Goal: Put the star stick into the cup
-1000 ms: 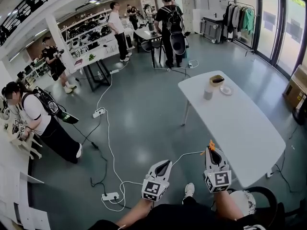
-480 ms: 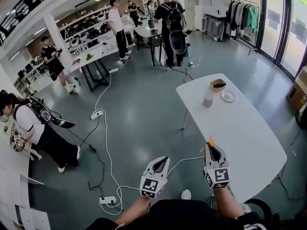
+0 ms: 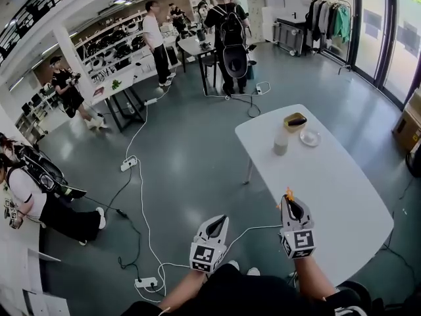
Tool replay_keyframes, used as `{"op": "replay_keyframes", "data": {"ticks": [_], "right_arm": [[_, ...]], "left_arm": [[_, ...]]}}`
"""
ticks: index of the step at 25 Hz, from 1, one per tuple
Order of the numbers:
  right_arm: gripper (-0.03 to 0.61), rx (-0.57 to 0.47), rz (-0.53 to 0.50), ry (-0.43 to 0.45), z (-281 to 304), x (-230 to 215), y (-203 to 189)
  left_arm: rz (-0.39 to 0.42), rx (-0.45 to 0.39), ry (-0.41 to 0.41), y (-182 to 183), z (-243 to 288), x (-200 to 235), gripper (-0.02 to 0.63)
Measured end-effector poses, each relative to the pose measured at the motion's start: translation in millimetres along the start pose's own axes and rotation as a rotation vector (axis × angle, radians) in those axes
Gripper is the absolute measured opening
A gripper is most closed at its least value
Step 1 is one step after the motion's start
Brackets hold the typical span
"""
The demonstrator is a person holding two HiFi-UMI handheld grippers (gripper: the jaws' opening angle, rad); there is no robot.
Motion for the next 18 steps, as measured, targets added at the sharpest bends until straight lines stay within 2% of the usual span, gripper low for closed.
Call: {"op": "replay_keyframes", "data": {"ticks": [10,18], "right_arm": [[0.012,-0.004,-0.012,-0.046,75.7,-23.2,-21.4],[0.012,-0.021,-0.060,-0.079,154.2,-18.7,-30.3]], "left_arm": [[-0.027,-0.016,-0.049,-20.8,75.1,53.3,0.009],[-0.038,-0.015,-0.081,-29.5,124.2,125.4,0.009]]}}
Point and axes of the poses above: the fingertips, and each gripper's own axes: z forward along the fingers, x to its left, y out of its top, the point moved 10 cm from there along -z, backward along the fingers, and after that the axes turned 15 degrees about -x, right-handed, at the moved point
